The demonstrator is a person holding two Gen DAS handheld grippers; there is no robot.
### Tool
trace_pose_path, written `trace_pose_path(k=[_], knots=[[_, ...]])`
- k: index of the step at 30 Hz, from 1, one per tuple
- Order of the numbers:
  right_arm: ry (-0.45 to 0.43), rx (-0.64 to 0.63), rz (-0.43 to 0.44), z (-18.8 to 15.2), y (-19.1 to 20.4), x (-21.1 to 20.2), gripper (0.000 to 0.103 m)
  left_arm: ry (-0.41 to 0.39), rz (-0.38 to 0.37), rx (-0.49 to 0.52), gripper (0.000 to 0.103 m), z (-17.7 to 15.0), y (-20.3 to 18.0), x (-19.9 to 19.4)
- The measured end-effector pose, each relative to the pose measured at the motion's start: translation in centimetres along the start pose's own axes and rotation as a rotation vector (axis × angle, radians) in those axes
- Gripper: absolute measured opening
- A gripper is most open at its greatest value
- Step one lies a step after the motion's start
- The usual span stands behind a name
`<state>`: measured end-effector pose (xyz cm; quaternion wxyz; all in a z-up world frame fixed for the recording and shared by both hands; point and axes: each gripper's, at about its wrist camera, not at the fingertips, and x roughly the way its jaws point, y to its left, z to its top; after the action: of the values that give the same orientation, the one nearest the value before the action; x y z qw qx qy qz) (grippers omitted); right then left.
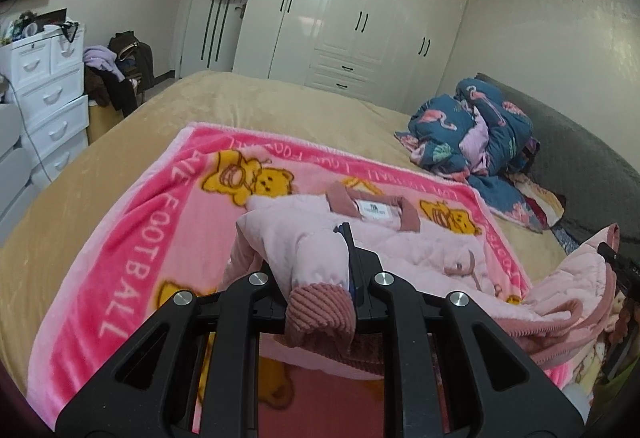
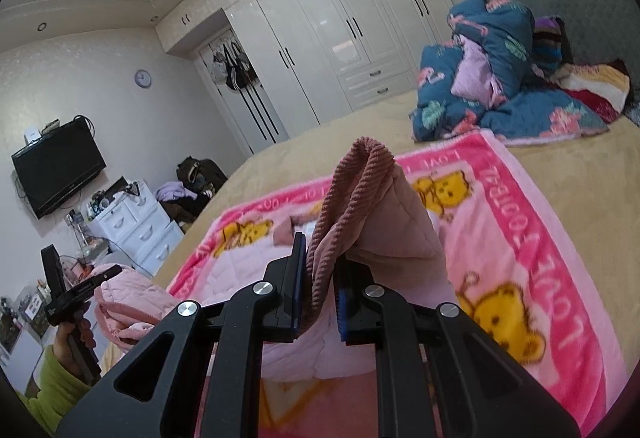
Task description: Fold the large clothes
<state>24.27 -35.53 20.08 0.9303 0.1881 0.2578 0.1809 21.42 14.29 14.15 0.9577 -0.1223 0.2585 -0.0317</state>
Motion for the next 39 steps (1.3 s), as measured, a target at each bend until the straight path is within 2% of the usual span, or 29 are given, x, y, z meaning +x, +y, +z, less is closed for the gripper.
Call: trace_pose_path(k=[7, 17, 23, 30, 39], knots=[[-0.029, -0.02, -0.022, 2.9, -0.1, 2.6, 0.012, -0.023, 0.014, -0.007, 0.011, 2.6, 0.2, 2.1], [0.001, -0.021, -0.068, 5.0, -2.4, 9.3, 0.012, -0.006, 0.059, -0.01, 0.011, 4.4, 0.4, 7.8], [0.051, 0.015, -0.099, 5.0, -5.2, 14.0, 0.012, 0.029, 0.121, 0.031, 0.011, 4.5, 0.4, 11.9], [0.123, 0.059, -0.153, 3.9, -7.8, 19.0, 0.012, 0.069, 0.159, 0.074, 0.012, 4.0, 0.6, 15.9], [0.161, 0.116, -0.159, 2.7, -9.9, 22.3, 0.014, 0.11, 0.181, 0.093, 0.013, 3.6, 0.8, 19.5]])
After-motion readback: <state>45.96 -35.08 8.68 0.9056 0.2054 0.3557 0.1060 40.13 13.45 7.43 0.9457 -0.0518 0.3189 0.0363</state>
